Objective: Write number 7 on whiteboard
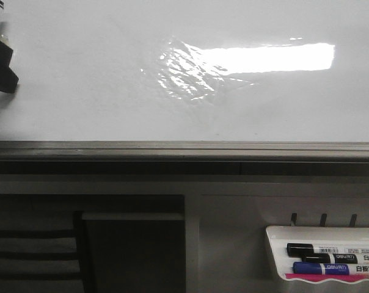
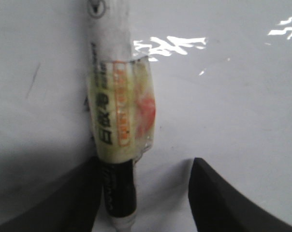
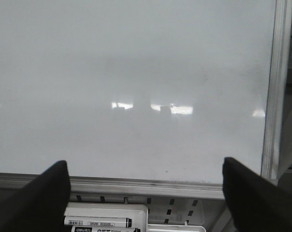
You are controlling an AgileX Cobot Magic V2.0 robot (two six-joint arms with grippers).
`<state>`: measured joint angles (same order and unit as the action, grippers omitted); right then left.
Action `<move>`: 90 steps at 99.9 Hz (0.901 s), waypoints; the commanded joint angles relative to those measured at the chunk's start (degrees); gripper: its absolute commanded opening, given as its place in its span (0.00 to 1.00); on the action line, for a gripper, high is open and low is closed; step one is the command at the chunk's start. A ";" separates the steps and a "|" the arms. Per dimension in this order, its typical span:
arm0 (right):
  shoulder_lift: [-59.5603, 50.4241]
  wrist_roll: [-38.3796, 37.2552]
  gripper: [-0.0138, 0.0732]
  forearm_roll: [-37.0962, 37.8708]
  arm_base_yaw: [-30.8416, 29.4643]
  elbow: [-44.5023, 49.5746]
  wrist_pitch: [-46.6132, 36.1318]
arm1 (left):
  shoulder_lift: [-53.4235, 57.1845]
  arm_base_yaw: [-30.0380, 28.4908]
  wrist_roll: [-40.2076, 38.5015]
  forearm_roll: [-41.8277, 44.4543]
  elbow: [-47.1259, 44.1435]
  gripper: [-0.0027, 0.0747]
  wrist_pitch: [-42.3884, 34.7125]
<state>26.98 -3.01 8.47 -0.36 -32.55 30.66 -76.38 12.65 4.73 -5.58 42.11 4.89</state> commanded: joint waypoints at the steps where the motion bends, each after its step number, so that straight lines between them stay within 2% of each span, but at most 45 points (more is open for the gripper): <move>1: 0.77 0.13 0.82 0.36 -0.31 -1.99 -4.38 | 0.46 0.41 -0.46 -0.10 1.97 0.51 -4.47; 12: 0.77 0.13 0.82 0.36 -0.31 -1.99 -4.38 | 0.21 0.41 -0.46 -0.10 2.20 0.45 -4.89; 29: 0.77 0.13 0.82 0.36 -0.31 -1.99 -4.38 | 0.21 0.41 -0.46 -0.01 2.20 0.24 -4.89; 45: 0.77 0.13 0.82 0.36 -0.31 -1.99 -4.38 | 0.21 0.41 -0.46 -0.01 2.20 0.09 -4.89; 59: 0.92 0.13 0.82 -0.20 -0.31 -2.18 -4.38 | 0.47 0.41 -0.46 -0.01 2.32 0.01 -4.07; 68: 1.34 0.13 0.82 -2.44 -0.31 -4.19 -1.43 | 1.25 0.41 -0.46 -0.01 2.32 0.01 -2.99; 79: 3.51 0.13 0.82 -5.01 -0.31 -8.46 6.04 | 3.37 1.08 -0.46 0.14 4.26 0.01 3.51; 90: 7.38 3.35 0.82 -8.47 -0.31 -13.37 13.42 | 5.02 3.39 2.38 0.91 9.04 0.01 16.17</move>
<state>31.04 -2.42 2.54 -0.36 -40.89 41.86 -74.25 14.16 5.13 -5.04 46.10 15.58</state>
